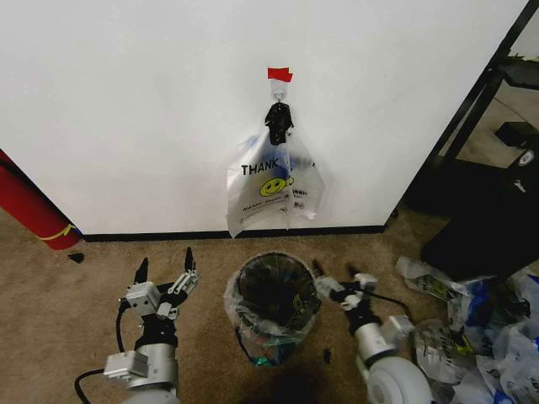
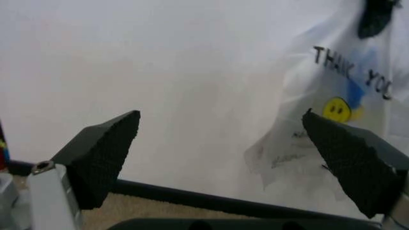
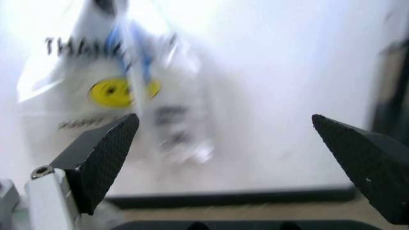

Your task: Pick up the garbage bag from the wall and place it over the trash bin.

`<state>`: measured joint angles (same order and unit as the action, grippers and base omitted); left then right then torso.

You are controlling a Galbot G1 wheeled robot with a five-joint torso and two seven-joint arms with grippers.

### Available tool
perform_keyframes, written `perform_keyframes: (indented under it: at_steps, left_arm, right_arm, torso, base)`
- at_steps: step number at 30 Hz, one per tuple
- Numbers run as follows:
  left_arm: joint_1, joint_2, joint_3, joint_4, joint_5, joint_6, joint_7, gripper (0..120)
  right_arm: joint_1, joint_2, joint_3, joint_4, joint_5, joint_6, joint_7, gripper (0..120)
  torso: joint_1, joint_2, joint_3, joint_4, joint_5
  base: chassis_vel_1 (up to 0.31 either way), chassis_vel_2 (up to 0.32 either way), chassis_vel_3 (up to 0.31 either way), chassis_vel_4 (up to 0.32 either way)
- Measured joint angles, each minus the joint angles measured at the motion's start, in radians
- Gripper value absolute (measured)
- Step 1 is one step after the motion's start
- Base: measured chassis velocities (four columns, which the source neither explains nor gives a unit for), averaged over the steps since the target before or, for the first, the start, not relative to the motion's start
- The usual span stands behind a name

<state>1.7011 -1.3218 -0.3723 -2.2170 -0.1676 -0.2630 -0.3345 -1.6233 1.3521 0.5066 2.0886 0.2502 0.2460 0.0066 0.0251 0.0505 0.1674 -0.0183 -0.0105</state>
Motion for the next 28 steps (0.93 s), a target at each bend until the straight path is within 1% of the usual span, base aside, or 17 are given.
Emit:
perform_keyframes:
  at_steps: [1, 2, 3, 5, 10, 16, 23, 28]
  left_arm:
    - [0.002, 0.003, 0.005, 0.013, 0.016, -0.018, 0.011, 100]
    - [0.002, 0.004, 0.008, 0.018, 0.026, -0.028, 0.018, 100]
    - [0.002, 0.004, 0.008, 0.018, 0.026, -0.028, 0.018, 100]
    - [0.002, 0.005, 0.016, 0.03, 0.046, -0.048, 0.026, 100]
    - [-0.016, -0.009, 0.01, 0.054, 0.097, -0.088, 0.03, 100]
    - [-0.025, -0.013, 0.005, 0.063, 0.121, -0.106, 0.032, 100]
    - [-0.015, -0.006, 0.005, 0.064, 0.13, -0.105, 0.029, 100]
    - [-0.011, -0.002, 0.002, 0.064, 0.131, -0.103, 0.025, 100]
  right_arm:
    - [-0.045, 0.02, 0.041, 0.025, -0.033, 0.035, -0.007, 100]
    - [-0.076, 0.034, 0.07, 0.044, -0.052, 0.049, -0.008, 100]
    - [-0.076, 0.034, 0.07, 0.044, -0.052, 0.049, -0.008, 100]
    - [-0.152, 0.078, 0.132, 0.093, -0.078, 0.082, -0.004, 100]
    - [-0.242, 0.151, 0.211, 0.158, -0.038, 0.12, -0.008, 100]
    - [-0.268, 0.196, 0.2, 0.2, -0.006, 0.129, -0.033, 100]
    - [-0.278, 0.239, 0.142, 0.216, -0.051, 0.149, -0.039, 100]
    - [-0.295, 0.243, 0.12, 0.208, -0.075, 0.172, -0.049, 100]
  torso:
    - [0.0, 0.0, 0.0, 0.0002, 0.0002]
    - [0.0, 0.0, 0.0, 0.0001, 0.0003]
    - [0.0, 0.0, 0.0, 0.0001, 0.0003]
    - [0.0, 0.0, 0.0, 0.0, 0.0]
    - [0.0, 0.0, 0.0, 0.0001, 0.0001]
    - [0.0, 0.0, 0.0, 0.0003, 0.0001]
    - [0.0, 0.0, 0.0, 0.0004, 0.0001]
    - [0.0, 0.0, 0.0, 0.0003, 0.0001]
  base:
    - [0.0, 0.0, 0.0, 0.0]
    - [0.0, 0.0, 0.0, 0.0]
    - [0.0, 0.0, 0.0, 0.0]
    - [0.0, 0.0, 0.0, 0.0]
    - [0.0, 0.0, 0.0, 0.0]
    - [0.0, 0.0, 0.0, 0.0]
    - [0.0, 0.0, 0.0, 0.0]
    - [0.0, 0.0, 0.0, 0.0]
